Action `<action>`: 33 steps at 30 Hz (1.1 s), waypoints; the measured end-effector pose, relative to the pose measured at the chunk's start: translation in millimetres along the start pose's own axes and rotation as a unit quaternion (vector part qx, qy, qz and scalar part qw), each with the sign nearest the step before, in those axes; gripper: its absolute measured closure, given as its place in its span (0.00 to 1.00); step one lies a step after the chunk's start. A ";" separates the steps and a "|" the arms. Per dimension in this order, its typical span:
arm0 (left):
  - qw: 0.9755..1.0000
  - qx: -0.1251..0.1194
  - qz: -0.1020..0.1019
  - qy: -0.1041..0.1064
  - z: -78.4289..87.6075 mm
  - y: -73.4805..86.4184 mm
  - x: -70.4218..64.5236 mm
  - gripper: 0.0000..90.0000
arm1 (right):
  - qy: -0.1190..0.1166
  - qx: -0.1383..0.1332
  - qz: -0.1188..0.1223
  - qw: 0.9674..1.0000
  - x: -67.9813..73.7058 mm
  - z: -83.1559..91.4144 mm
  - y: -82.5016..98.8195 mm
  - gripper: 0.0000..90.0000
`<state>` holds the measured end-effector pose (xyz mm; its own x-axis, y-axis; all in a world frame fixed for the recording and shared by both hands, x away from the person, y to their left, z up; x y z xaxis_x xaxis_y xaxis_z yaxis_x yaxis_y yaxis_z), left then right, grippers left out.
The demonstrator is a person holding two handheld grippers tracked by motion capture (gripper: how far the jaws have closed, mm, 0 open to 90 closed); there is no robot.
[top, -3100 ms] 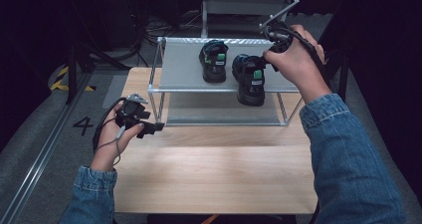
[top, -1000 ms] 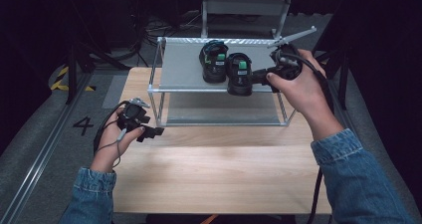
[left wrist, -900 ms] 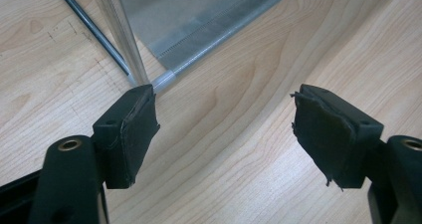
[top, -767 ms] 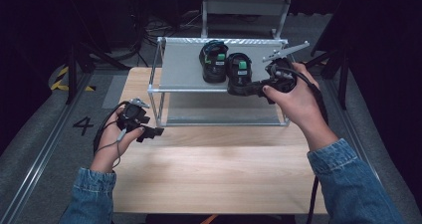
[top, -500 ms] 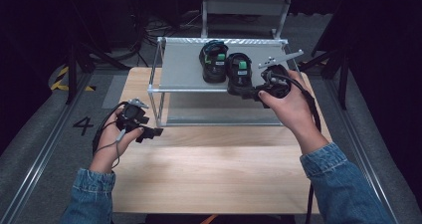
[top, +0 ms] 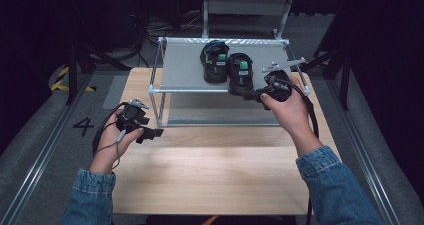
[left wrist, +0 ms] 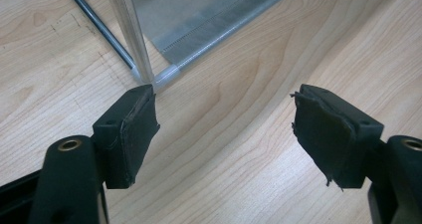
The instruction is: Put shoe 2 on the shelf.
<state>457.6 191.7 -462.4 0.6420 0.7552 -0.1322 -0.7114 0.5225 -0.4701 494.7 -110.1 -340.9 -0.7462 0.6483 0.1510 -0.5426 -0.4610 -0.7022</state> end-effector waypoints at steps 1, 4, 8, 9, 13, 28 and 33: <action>1.000 0.000 0.001 0.000 -0.4 -0.1 -0.4 0.28 | 0.003 0.000 0.003 1.000 -0.3 -0.2 -0.2 1.00; 1.000 0.002 0.000 0.001 -1.4 -0.1 -1.5 0.28 | 0.025 0.000 0.017 1.000 -3.5 -3.0 -1.8 1.00; 1.000 0.002 -0.003 0.002 -1.5 -0.2 -2.3 0.28 | 0.031 -0.004 0.016 0.999 -9.0 -6.6 -3.7 1.00; 1.000 0.002 -0.003 0.001 -1.3 -0.2 -1.8 0.28 | 0.030 -0.004 0.015 0.999 -10.5 -7.7 -4.1 1.00; 1.000 0.002 -0.001 0.003 -0.2 0.6 -0.6 0.28 | 0.039 -0.008 0.023 0.999 -15.3 -11.3 -5.7 1.00; 1.000 0.003 0.004 -0.004 0.7 5.6 2.5 0.28 | 0.074 -0.013 0.027 0.997 -32.8 -26.3 -10.8 1.00; 1.000 0.003 0.009 -0.001 2.0 8.0 3.0 0.28 | 0.086 -0.013 0.029 0.996 -38.5 -30.8 -14.5 1.00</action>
Point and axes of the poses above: each handheld gripper's, and its own axes: z roughly backward along the jaws, y roughly out of its underside, x roughly to its left, the point moved 10 cm from there along -z, roughly forward along the jaws, and after that the axes turned 7 degrees about x, right-handed, at the moved point
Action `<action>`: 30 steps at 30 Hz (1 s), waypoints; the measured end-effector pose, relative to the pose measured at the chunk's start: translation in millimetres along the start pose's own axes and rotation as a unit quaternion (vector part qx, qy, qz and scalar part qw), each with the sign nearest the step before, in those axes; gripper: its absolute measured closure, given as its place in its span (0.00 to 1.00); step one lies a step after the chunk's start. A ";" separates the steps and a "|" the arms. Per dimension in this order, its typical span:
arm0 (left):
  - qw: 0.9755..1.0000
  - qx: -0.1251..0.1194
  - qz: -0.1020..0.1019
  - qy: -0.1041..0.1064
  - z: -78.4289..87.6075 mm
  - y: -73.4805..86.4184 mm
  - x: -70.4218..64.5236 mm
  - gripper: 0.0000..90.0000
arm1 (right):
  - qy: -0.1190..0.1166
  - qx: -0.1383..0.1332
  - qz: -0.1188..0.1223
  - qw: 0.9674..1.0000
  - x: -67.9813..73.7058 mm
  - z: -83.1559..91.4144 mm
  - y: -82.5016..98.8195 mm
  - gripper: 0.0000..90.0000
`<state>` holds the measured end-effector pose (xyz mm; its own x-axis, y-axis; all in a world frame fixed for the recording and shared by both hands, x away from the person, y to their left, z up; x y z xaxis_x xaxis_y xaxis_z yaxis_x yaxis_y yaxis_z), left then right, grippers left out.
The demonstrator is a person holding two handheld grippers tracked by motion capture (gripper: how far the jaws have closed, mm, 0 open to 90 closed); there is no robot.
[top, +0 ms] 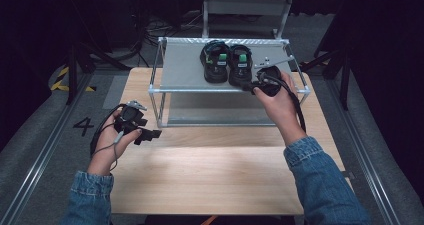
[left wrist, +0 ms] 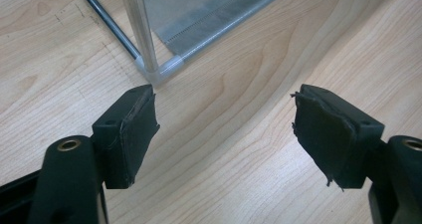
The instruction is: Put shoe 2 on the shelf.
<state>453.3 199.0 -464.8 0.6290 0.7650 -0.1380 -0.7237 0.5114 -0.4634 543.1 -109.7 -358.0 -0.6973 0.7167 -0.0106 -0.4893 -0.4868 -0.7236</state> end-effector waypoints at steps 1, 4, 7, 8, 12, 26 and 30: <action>1.000 0.000 0.000 0.000 0.0 0.0 0.0 0.28 | 0.000 0.000 0.000 1.000 0.0 0.0 0.0 1.00; 1.000 0.001 0.003 -0.003 0.9 2.2 1.8 0.28 | -0.002 0.000 -0.005 1.000 -2.2 -5.8 -3.2 1.00; 1.000 0.002 0.005 -0.004 0.6 4.2 2.4 0.28 | 0.000 0.004 -0.005 1.000 -2.9 -8.2 -5.0 1.00; 1.000 0.001 0.004 -0.006 0.5 4.7 2.9 0.28 | -0.003 0.005 -0.008 1.000 -2.9 -8.1 -5.2 1.00; 1.000 0.000 0.010 -0.005 2.4 6.2 3.8 0.28 | -0.016 0.002 -0.012 1.000 -0.8 -6.0 -4.5 0.94; 1.000 0.001 0.009 -0.007 1.6 7.5 4.4 0.28 | -0.029 -0.012 -0.020 0.999 18.3 33.1 5.3 0.69; 1.000 0.002 0.010 -0.009 1.6 8.1 4.4 0.28 | -0.025 -0.017 -0.020 0.999 16.9 44.4 14.0 0.66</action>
Point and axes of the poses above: each handheld gripper's, and its own axes: z roughly backward along the jaws, y roughly out of its underside, x roughly to its left, the point moved 10 cm from there along -z, roughly forward along the jaws, and after that the axes turned 7 degrees about x, right-handed, at the moved point
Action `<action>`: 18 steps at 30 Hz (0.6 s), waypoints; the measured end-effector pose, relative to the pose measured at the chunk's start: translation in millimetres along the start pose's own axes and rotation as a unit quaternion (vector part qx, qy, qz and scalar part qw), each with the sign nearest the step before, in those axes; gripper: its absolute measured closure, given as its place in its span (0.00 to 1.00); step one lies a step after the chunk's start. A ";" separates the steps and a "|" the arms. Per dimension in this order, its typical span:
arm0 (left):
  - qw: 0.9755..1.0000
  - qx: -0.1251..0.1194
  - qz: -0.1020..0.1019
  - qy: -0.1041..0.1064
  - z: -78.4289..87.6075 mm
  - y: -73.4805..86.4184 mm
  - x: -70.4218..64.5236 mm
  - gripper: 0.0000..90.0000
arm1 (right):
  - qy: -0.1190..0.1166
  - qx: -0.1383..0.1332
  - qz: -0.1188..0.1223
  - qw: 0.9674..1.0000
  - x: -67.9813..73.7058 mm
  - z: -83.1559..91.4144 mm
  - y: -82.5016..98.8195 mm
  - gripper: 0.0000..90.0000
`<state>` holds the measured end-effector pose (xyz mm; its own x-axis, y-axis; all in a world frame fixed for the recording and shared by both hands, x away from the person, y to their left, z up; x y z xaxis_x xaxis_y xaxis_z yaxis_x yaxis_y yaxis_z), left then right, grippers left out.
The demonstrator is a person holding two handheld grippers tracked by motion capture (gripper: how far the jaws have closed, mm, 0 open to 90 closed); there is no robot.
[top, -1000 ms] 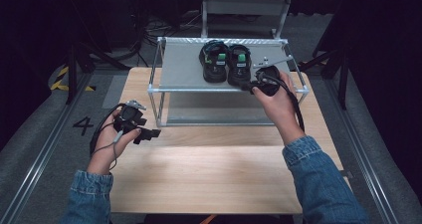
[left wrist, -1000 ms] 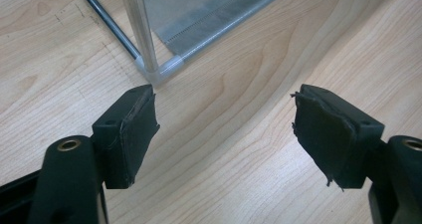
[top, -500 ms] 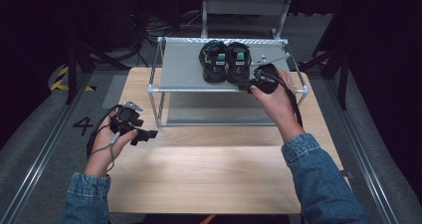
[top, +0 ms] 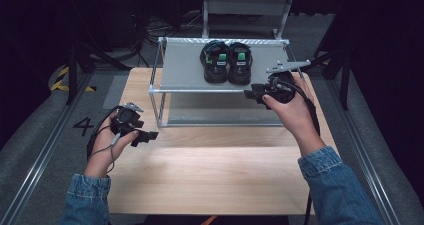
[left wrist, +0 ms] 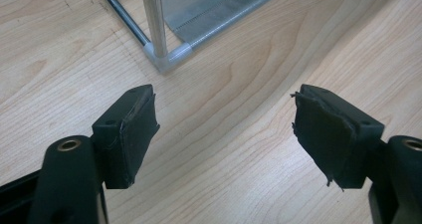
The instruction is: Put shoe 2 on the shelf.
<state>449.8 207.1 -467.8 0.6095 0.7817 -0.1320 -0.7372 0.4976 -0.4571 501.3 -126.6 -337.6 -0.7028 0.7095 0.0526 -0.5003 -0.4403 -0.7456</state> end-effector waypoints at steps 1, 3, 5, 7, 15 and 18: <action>1.000 0.000 -0.002 -0.002 0.1 -0.2 0.2 0.28 | 0.002 -0.001 0.000 1.000 -0.8 1.8 1.6 0.65; 1.000 0.002 -0.002 0.000 -0.3 -0.3 -0.7 0.28 | 0.007 -0.004 0.000 1.000 -3.1 7.0 7.4 0.64; 1.000 0.002 -0.005 0.001 -0.7 -1.2 -1.1 0.28 | 0.013 -0.007 0.002 1.000 -5.2 11.8 13.4 0.63; 1.000 0.003 -0.005 0.001 -1.2 -2.2 -1.8 0.28 | 0.019 -0.006 -0.001 1.000 -6.7 17.1 21.0 0.62; 1.000 0.011 -0.005 -0.002 -5.9 -2.3 0.7 0.27 | 0.038 0.003 -0.018 0.999 -17.6 33.6 57.4 0.54; 1.000 0.013 -0.003 -0.005 -7.6 -0.9 2.8 0.26 | 0.048 0.009 -0.033 0.998 -27.0 36.9 78.6 0.52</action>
Point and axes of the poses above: each handheld gripper's, and its own axes: z roughly backward along the jaws, y roughly out of its underside, x roughly to its left, the point moved 10 cm from there along -z, roughly forward along the jaws, and after that the axes turned 7 degrees about x, right-handed, at the moved point
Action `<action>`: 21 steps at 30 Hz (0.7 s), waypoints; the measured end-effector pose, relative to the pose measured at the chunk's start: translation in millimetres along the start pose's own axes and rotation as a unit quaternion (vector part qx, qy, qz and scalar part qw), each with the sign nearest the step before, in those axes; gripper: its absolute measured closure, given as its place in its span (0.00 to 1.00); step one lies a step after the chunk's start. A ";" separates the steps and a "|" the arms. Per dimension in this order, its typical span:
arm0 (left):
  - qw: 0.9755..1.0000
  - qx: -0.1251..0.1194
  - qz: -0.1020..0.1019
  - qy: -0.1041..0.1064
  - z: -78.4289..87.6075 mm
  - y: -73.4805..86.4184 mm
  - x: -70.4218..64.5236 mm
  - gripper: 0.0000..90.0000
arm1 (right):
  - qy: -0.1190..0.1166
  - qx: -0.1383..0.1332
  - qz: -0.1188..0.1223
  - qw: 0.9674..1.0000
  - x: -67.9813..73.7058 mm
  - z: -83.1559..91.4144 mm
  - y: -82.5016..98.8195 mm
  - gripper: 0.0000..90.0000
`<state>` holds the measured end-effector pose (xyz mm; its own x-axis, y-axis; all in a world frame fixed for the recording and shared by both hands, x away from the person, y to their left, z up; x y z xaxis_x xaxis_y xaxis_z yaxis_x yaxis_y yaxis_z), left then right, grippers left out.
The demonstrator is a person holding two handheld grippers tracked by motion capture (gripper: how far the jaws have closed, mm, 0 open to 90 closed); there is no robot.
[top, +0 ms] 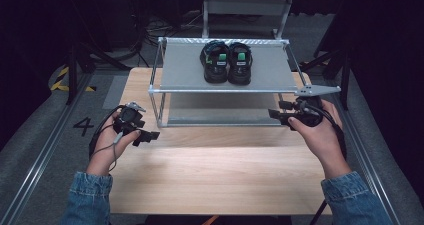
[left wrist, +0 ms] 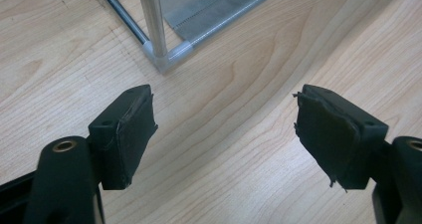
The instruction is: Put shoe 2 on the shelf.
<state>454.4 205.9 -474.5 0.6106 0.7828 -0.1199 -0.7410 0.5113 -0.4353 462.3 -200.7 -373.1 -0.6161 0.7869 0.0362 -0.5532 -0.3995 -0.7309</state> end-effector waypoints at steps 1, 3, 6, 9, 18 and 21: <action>1.000 0.003 0.000 0.000 -0.4 1.1 0.7 0.25 | 0.002 0.002 -0.004 1.000 -3.6 0.1 6.1 0.52; 1.000 0.004 0.000 -0.002 -1.0 1.9 1.6 0.25 | 0.006 0.005 -0.009 1.000 -8.4 0.0 13.6 0.52; 1.000 0.006 0.006 -0.001 -2.2 4.2 2.5 0.25 | 0.013 0.011 -0.022 1.000 -19.3 -0.5 28.7 0.51; 1.000 0.009 0.008 -0.003 -3.5 7.1 4.9 0.25 | 0.019 0.021 -0.036 0.999 -31.8 -2.4 45.7 0.50; 1.000 0.015 0.018 -0.004 -5.8 12.0 9.3 0.25 | 0.039 0.046 -0.063 0.996 -59.8 -10.3 85.7 0.47; 1.000 0.015 0.019 -0.005 -6.0 12.0 9.7 0.25 | 0.046 0.060 -0.071 0.995 -67.1 -13.8 98.3 0.46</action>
<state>453.1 217.5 -486.2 0.5792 0.8054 -0.1260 -0.7713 0.4914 -0.4045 456.9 -286.2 -456.8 -0.4764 0.8768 0.0657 -0.6964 -0.3307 -0.6369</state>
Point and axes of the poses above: each handheld gripper's, and its own axes: z roughly backward along the jaws, y roughly out of its underside, x roughly to its left, the point moved 10 cm from there along -z, roughly forward along the jaws, and after that the axes turned 7 degrees about x, right-handed, at the moved point
